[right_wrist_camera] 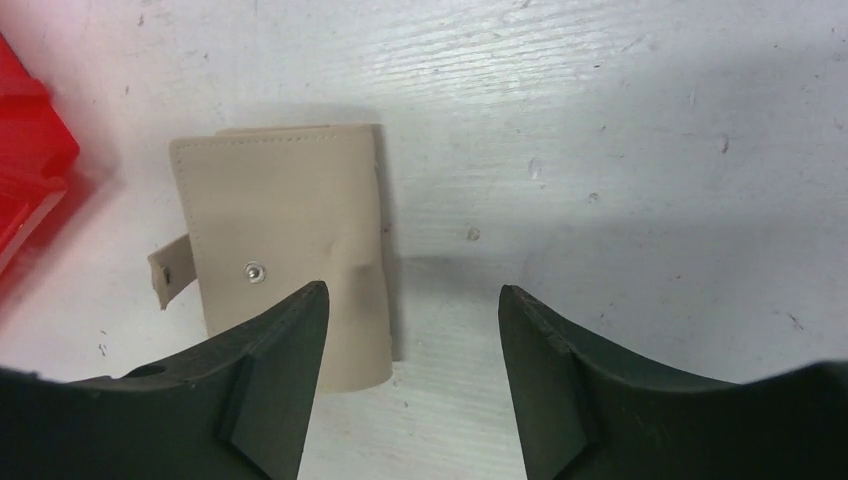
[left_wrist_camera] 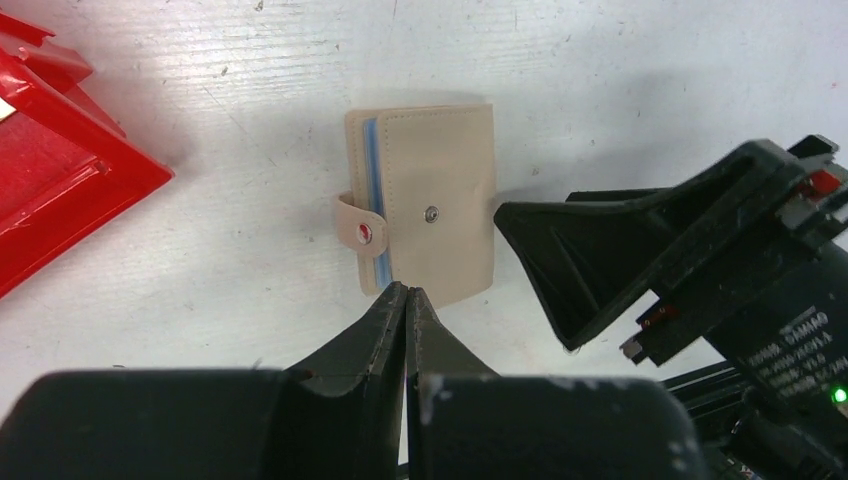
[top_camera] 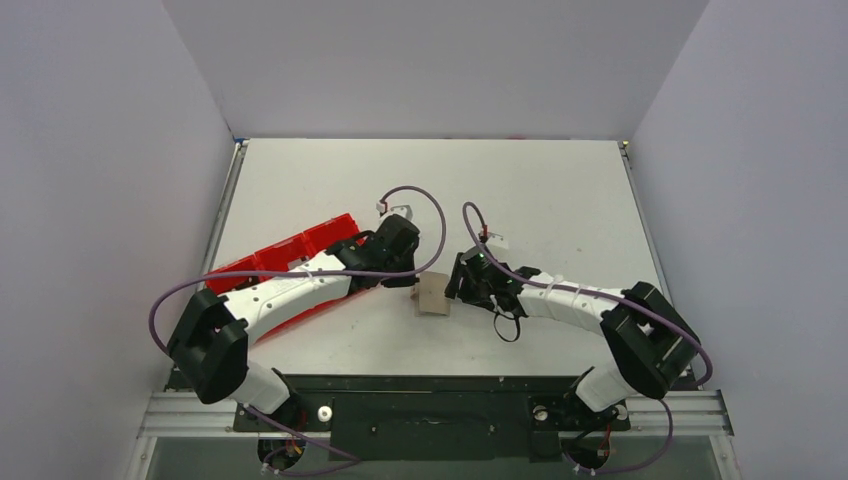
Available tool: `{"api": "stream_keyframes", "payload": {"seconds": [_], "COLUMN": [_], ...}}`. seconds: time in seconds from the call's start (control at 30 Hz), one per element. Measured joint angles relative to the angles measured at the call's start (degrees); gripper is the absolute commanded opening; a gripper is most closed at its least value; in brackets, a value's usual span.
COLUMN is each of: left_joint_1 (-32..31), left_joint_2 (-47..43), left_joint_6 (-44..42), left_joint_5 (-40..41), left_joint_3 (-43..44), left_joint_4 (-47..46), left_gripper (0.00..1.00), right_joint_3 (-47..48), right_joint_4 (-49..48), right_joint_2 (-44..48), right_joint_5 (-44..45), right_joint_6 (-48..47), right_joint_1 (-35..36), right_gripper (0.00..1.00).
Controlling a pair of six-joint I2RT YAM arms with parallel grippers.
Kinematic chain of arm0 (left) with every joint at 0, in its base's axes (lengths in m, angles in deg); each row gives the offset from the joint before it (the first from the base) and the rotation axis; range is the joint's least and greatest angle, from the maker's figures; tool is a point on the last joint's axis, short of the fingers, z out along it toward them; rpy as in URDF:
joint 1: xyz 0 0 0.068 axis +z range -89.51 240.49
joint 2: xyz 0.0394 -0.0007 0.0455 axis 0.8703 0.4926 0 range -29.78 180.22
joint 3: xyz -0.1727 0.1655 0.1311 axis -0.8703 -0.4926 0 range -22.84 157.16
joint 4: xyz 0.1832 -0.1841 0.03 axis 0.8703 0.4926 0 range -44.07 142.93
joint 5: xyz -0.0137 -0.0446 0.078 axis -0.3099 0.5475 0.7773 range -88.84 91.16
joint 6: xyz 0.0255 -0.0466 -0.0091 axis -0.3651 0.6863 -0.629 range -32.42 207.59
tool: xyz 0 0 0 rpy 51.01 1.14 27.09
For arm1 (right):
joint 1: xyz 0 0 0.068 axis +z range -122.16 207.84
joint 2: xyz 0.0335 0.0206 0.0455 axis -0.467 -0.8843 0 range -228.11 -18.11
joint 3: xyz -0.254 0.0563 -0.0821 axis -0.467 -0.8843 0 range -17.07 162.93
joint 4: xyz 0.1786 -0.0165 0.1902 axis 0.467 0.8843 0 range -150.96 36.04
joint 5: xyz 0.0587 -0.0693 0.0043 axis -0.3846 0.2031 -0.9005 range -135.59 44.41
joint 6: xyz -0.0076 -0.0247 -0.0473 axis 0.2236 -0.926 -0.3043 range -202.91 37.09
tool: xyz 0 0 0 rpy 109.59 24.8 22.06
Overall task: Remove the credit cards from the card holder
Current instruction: Open the card holder at the center of the board.
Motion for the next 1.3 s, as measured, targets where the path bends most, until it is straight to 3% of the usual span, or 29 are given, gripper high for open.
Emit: {"api": "stream_keyframes", "payload": {"seconds": [0.13,0.37,0.63,0.8,1.17,1.23,1.3], "left_joint_1": [0.4,7.0,12.7,15.8,16.5,16.5,16.5], "left_joint_2": [0.2,-0.5,-7.6,-10.3,-10.6,-10.6,-10.6], "left_joint_6": [1.1,4.3,4.4,4.0,2.8,2.7,2.7], "left_joint_5": [0.2,0.5,-0.9,-1.7,-3.5,-3.8,-4.0], "left_joint_3": [0.0,-3.6,-5.4,-5.4,-5.4,-5.4,-5.4], "left_joint_4": [0.8,2.3,4.8,5.6,6.6,6.6,6.6], "left_gripper": [0.00,0.12,0.18,0.19,0.19,0.19,0.19], "right_joint_3": [3.1,9.6,23.0,29.1,32.0,32.0,32.0], "right_joint_4": [4.6,10.1,18.4,23.9,28.4,28.7,28.7], "right_joint_2": [0.9,0.5,-9.7,-15.6,-20.7,-21.1,-21.4], "right_joint_5": [5.0,13.6,23.5,27.9,29.7,29.7,29.7], "right_joint_6": [-2.0,-6.0,-10.5,-12.2,-12.8,-12.8,-12.7], "right_joint_1": [4.2,13.8,20.3,22.3,22.7,22.7,22.7], "right_gripper": [0.67,0.74,0.76,0.75,0.72,0.69,0.60]}}
